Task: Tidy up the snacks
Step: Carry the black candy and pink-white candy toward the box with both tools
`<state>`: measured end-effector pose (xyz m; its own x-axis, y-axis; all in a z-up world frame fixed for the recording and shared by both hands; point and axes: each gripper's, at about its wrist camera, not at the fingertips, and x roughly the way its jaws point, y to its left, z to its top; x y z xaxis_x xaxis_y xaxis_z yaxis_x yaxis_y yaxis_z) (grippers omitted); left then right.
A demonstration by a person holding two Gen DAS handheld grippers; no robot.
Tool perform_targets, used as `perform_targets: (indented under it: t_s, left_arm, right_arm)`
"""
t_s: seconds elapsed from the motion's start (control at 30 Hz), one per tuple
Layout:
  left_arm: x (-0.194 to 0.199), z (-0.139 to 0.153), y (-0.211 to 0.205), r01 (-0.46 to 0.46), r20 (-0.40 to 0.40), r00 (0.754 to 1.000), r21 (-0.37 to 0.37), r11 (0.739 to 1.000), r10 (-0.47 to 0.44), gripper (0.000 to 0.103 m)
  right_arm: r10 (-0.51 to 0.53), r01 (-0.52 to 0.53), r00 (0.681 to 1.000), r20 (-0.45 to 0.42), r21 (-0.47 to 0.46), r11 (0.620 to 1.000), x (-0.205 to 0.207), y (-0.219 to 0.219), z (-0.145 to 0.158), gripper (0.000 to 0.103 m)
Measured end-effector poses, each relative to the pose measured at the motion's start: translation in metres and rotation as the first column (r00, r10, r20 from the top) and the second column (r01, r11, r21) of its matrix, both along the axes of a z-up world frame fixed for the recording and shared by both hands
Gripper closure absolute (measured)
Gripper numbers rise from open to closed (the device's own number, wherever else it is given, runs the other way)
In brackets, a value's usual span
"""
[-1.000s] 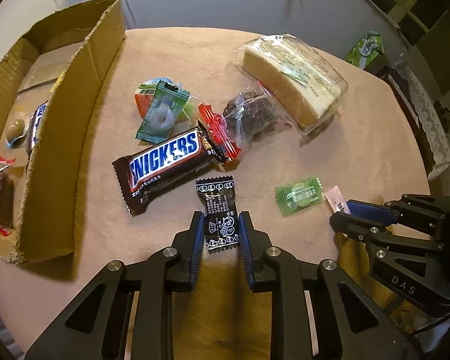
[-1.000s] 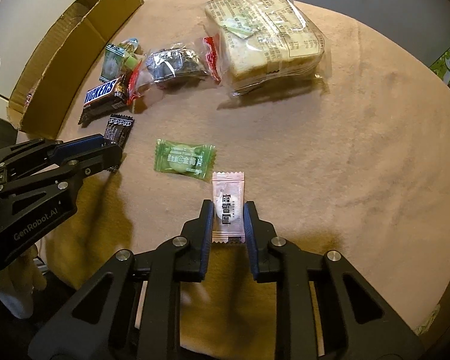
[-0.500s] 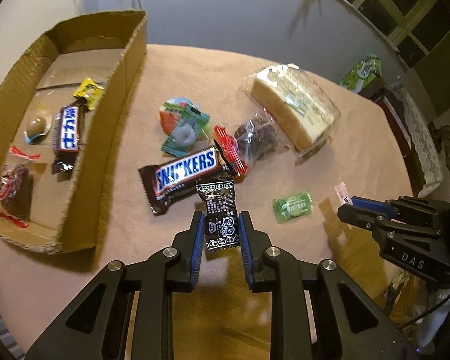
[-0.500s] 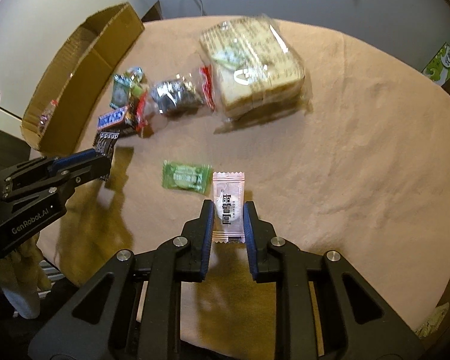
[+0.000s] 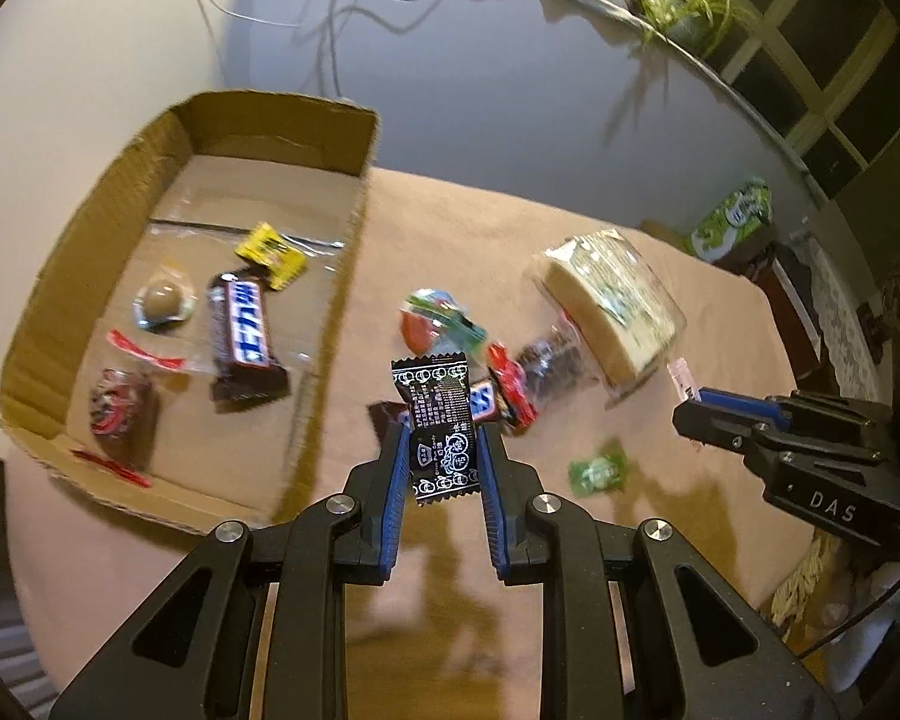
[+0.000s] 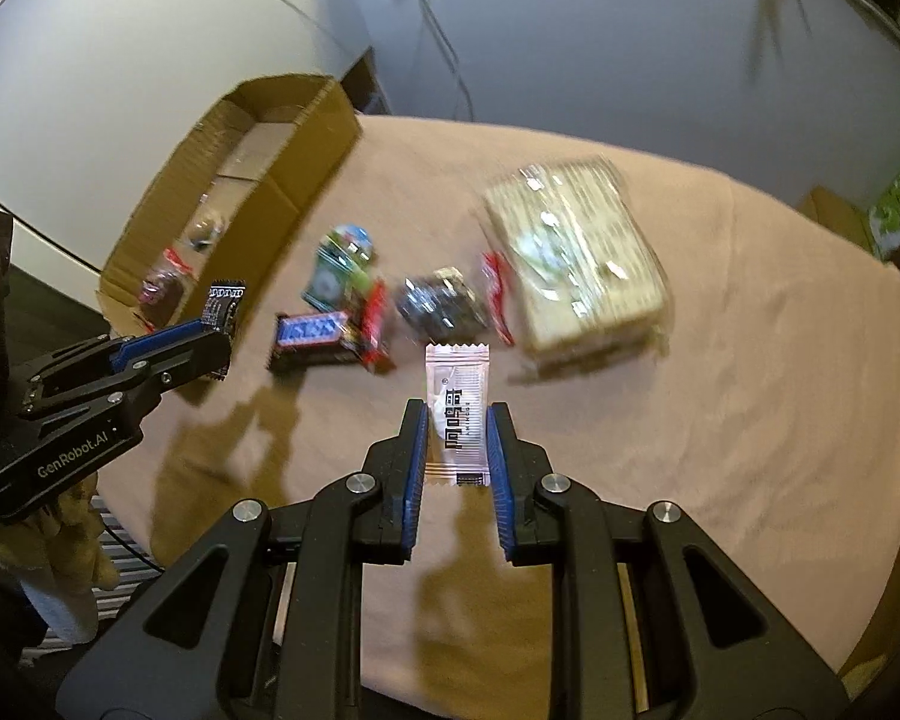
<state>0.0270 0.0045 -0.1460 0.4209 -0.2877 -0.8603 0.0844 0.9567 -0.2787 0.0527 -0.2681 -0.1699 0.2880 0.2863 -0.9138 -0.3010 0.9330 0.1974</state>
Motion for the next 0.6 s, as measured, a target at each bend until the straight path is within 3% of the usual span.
perform_targets:
  t_s: [0.6]
  left_arm:
    - [0.009, 0.004, 0.056, -0.147, 0.021, 0.989, 0.030, 0.989, 0.146, 0.082]
  right_arm:
    - [0.140, -0.141, 0.987, 0.078, 0.009, 0.990, 0.056, 0.074, 0.027, 0.083]
